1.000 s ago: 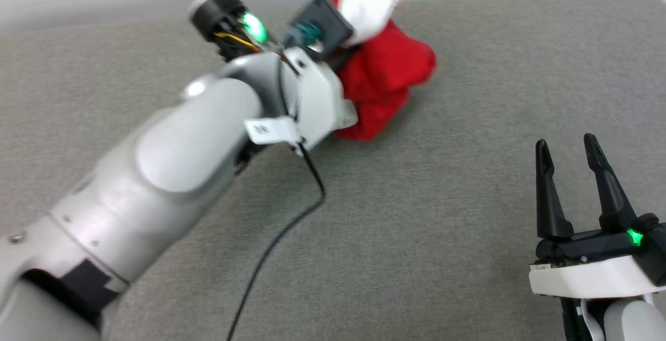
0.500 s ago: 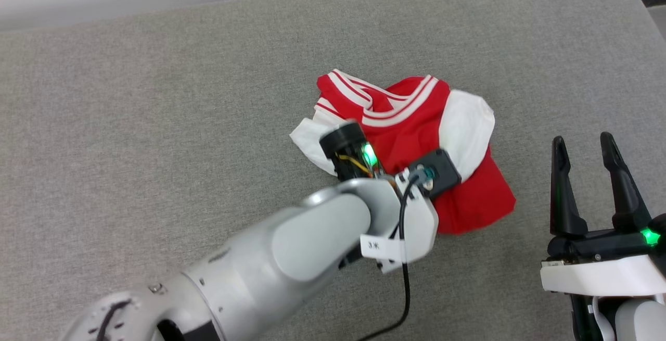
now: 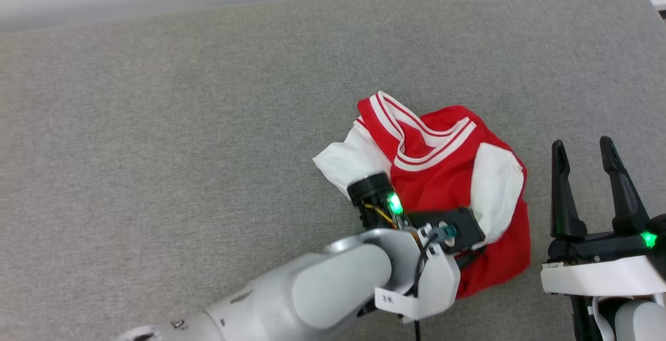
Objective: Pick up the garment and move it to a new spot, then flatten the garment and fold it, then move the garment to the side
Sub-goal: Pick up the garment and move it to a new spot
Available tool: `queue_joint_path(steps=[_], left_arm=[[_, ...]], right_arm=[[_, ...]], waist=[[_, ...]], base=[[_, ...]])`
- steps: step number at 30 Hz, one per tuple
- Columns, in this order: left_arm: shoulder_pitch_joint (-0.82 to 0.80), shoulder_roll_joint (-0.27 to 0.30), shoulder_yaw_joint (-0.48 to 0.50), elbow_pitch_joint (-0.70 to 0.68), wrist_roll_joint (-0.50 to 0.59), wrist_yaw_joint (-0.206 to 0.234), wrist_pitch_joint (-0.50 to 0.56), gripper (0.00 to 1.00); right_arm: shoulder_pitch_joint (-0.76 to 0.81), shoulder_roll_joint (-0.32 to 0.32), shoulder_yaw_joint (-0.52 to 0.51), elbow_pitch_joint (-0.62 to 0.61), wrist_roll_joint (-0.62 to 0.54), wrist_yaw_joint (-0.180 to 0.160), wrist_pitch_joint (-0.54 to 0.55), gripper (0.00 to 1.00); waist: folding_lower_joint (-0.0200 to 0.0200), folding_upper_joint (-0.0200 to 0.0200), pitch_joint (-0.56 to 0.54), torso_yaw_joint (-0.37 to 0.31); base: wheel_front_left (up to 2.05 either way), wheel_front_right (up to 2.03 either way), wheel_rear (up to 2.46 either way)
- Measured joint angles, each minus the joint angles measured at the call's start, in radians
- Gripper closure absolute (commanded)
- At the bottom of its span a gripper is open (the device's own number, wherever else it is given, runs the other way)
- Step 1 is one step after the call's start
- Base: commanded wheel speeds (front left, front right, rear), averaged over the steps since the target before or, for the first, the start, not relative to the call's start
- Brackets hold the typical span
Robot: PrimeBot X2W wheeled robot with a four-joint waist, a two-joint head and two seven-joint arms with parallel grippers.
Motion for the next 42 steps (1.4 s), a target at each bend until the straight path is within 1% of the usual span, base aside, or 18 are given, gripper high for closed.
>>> queue_joint_path(steps=[3,5,6,8,11,13,18,21,25,28,31,35,39,42], left_arm=[[-0.035,-0.005,0.006,0.027,-0.02,0.0,-0.106,0.0],[-0.046,-0.008,0.028,0.04,-0.027,0.001,-0.167,0.0],[-0.047,-0.009,0.042,0.043,-0.032,0.009,-0.196,0.0],[-0.05,-0.012,0.065,0.047,-0.035,0.029,-0.245,0.0],[-0.05,-0.011,0.102,0.05,-0.037,0.075,-0.295,0.0],[-0.046,0.0,0.137,0.044,-0.038,0.107,-0.318,0.0],[0.008,0.064,0.244,-0.003,-0.036,0.195,-0.335,0.0],[0.062,0.112,0.337,-0.086,-0.007,0.25,-0.337,0.0],[0.174,0.172,0.453,-0.181,0.046,0.31,-0.338,0.0],[0.259,0.206,0.537,-0.233,0.079,0.344,-0.338,0.0],[0.344,0.227,0.617,-0.287,0.112,0.367,-0.338,0.0],[0.452,0.241,0.72,-0.336,0.144,0.381,-0.338,0.0],[0.547,0.233,0.826,-0.379,0.171,0.393,-0.338,0.0],[0.613,0.219,0.896,-0.398,0.193,0.389,-0.338,0.0]], right_arm=[[0.008,0.0,-0.005,0.006,-0.004,0.0,0.0,0.0],[0.021,0.0,-0.009,0.008,-0.007,0.0,0.0,0.0],[0.027,0.0,-0.011,0.011,-0.009,0.0,0.0,0.0],[0.034,0.0,-0.012,0.012,-0.009,0.0,0.0,0.0],[0.047,0.0,-0.012,0.017,-0.012,0.0,0.0,0.0],[0.05,0.0,-0.014,0.018,-0.013,0.0,0.0,0.0],[0.072,0.0,-0.013,0.026,-0.019,0.0,0.0,0.0],[0.087,0.0,-0.013,0.031,-0.019,0.0,0.0,0.0],[0.105,0.0,-0.016,0.037,-0.021,0.0,0.0,0.0],[0.11,0.0,-0.015,0.039,-0.023,0.0,0.0,0.0],[0.124,0.0,-0.015,0.042,-0.026,0.0,0.0,0.0],[0.134,0.0,-0.015,0.047,-0.026,0.0,0.0,0.0],[0.145,0.0,-0.013,0.053,-0.027,0.0,0.0,0.0],[0.148,0.0,-0.009,0.057,-0.026,0.0,0.0,0.0]], waist=[[0.0,0.0,-0.02,0.01],[0.0,0.0,-0.036,0.018],[0.0,-0.0001,-0.044,0.022],[0.0,0.0,-0.06,0.032],[0.0,0.0,-0.084,0.048],[0.0,0.0,-0.099,0.059],[0.0,0.0,-0.134,0.086],[0.0,0.0,-0.153,0.101],[0.0,0.0,-0.175,0.121],[0.0,-0.0001,-0.191,0.136],[0.0,-0.0001,-0.204,0.151],[0.0,0.0,-0.221,0.171],[0.0,0.0,-0.237,0.185],[0.0,0.0,-0.248,0.191]], base=[[0.0,0.0,0.0],[0.0,0.0,0.0],[0.0,0.0,0.0],[0.0,0.0,0.0],[0.0,0.0,0.0],[0.0,0.0,0.0],[0.0,0.0,0.0],[0.0,0.0,0.0],[0.0,0.0,0.0],[0.0,0.0,0.0],[0.0,0.0,0.0],[0.0,0.0,0.0],[0.0,0.0,0.0],[0.0,0.0,0.0]])
